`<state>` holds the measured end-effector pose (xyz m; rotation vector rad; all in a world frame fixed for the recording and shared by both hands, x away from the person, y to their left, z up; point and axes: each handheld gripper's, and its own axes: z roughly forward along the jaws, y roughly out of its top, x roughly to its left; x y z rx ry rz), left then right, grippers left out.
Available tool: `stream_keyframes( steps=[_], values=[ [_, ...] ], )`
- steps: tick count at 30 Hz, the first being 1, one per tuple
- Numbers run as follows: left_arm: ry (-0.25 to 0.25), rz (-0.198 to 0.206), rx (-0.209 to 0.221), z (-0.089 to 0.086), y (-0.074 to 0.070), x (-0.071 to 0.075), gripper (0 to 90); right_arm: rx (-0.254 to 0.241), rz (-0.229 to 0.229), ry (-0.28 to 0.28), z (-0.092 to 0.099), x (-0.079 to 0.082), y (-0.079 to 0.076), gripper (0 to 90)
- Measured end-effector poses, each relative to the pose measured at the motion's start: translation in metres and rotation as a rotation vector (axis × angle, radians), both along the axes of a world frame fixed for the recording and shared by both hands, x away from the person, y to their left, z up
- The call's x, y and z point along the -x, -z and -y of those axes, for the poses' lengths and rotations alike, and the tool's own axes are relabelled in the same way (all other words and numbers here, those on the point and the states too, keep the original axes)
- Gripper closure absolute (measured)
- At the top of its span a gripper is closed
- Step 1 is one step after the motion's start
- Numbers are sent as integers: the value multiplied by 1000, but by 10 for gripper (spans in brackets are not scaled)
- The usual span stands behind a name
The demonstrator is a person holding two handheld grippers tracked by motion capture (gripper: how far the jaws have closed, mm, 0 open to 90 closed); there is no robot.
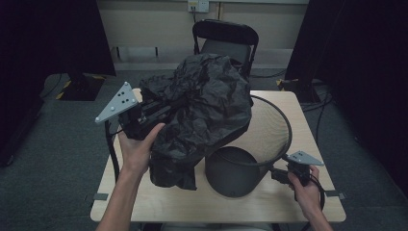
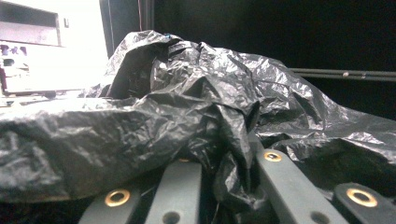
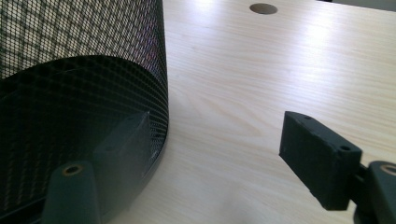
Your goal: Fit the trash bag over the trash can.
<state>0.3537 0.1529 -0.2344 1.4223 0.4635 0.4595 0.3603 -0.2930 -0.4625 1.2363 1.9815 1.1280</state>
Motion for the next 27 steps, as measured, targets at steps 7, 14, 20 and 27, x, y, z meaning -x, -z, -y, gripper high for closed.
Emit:
stream_keyframes(
  steps=[7, 14, 20, 27],
  values=[
    [-8, -13, -27, 8, -9, -13, 847, -14, 1, -46, -16, -2, 1, 255],
    [25, 8, -78, 22, -19, -11, 847, -29, 1, -97, -38, 0, 4, 255],
    [72, 42, -110, 29, -28, 2, 847, -32, -4, -144, -58, 5, 5, 253],
    [137, 63, -120, 37, -40, 16, 847, -46, -9, -203, -85, 5, 7, 238]
  ],
)
